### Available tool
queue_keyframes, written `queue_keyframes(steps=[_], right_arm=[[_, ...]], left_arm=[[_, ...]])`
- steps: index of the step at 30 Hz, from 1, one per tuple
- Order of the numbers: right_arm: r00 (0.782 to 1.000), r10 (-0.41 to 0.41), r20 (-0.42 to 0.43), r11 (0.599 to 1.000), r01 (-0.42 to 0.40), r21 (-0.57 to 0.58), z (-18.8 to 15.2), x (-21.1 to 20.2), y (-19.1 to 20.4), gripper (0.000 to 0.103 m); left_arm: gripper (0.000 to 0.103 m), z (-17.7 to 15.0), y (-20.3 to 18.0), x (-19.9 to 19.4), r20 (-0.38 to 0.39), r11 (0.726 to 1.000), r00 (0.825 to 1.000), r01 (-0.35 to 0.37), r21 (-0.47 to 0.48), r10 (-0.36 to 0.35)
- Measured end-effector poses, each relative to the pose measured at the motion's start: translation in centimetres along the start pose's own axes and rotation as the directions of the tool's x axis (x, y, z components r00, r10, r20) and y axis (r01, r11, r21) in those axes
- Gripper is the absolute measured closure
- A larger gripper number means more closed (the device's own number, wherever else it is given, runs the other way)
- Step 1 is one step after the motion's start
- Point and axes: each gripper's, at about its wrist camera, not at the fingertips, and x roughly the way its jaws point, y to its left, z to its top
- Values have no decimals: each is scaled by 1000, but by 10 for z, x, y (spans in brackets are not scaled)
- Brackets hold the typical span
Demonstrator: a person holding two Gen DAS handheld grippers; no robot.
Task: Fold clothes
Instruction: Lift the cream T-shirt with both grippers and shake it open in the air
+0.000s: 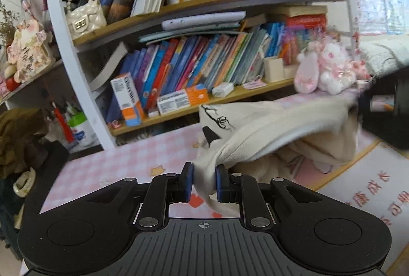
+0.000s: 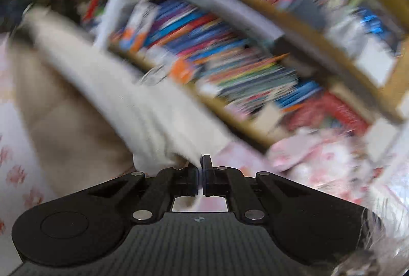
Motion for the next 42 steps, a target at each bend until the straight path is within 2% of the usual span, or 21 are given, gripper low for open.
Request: queue_keyframes(steps=[3, 5, 7, 9, 12, 18, 21, 22, 23, 24, 25, 26, 27, 29, 30, 31, 33, 34, 36, 38, 42], right_arm=[[989, -78, 126, 997, 78, 2, 34, -40, -14, 100], [968, -127, 216, 992, 130, 3, 58, -68, -21, 100], [936, -175, 304, 984, 180, 10, 83, -96, -29, 100], [895, -220, 389, 973, 230, 20, 107, -124, -37, 100], [788, -290, 543, 945, 324, 35, 140, -171, -38, 100], [468, -386, 795, 853, 509, 114, 186, -261, -36, 100], [331, -386, 861, 822, 546, 159, 201, -293, -38, 100], [307, -381, 872, 819, 549, 165, 204, -299, -39, 100], [303, -375, 876, 821, 547, 162, 206, -301, -40, 100], [324, -367, 872, 830, 538, 150, 208, -299, -44, 100], [358, -359, 862, 842, 523, 134, 209, -294, -48, 100], [404, -350, 845, 858, 500, 117, 210, -287, -52, 100], [472, -335, 815, 881, 464, 93, 208, -274, -55, 100], [633, -287, 719, 928, 370, 44, 201, -241, -62, 100], [716, -251, 651, 950, 311, 24, 195, -220, -65, 100], [779, -221, 586, 965, 261, 16, 185, -198, -64, 100], [871, -167, 462, 984, 178, 20, 161, -152, -58, 100], [908, -135, 397, 990, 136, 26, 148, -129, -55, 100], [963, -64, 260, 997, 54, 48, 124, -84, -49, 100], [993, 15, 121, 996, -25, 81, 99, -38, -43, 100], [980, 164, -116, 976, -145, 163, 60, 46, -35, 100]], left_arm=[[86, 12, 12, -24, 104, 999, 994, 20, -44, -16], [86, 27, 25, -47, 210, 998, 978, 13, -69, 2], [86, 45, 39, -74, 324, 996, 945, -2, -87, 30], [86, 61, 54, -105, 440, 996, 896, -24, -90, 61], [86, 84, 77, -157, 649, 993, 753, -71, -90, 113], [86, 109, 100, -231, 879, 988, 453, -92, -120, 149], [86, 119, 107, -249, 914, 989, 376, -68, -133, 149], [86, 123, 109, -255, 925, 989, 350, -59, -137, 149], [86, 126, 111, -258, 929, 989, 339, -54, -138, 148], [86, 129, 113, -254, 923, 989, 357, -54, -135, 145], [86, 130, 114, -246, 909, 990, 393, -53, -130, 140], [86, 131, 116, -231, 879, 991, 458, -47, -124, 131], [86, 131, 117, -216, 844, 992, 522, -40, -118, 121], [86, 128, 120, -181, 754, 994, 649, -29, -106, 100], [86, 120, 119, -155, 680, 995, 727, -30, -99, 90], [86, 112, 119, -129, 599, 995, 797, -30, -92, 79], [86, 82, 115, -67, 386, 997, 921, -23, -77, 51], [86, 64, 113, -36, 280, 997, 959, -15, -75, 36], [86, 31, 108, 12, 131, 996, 991, 1, -85, 10], [86, 10, 97, 54, 22, 997, 1000, 7, -72, -5], [86, 17, 97, 109, -49, 995, 999, 18, -102, -23]])
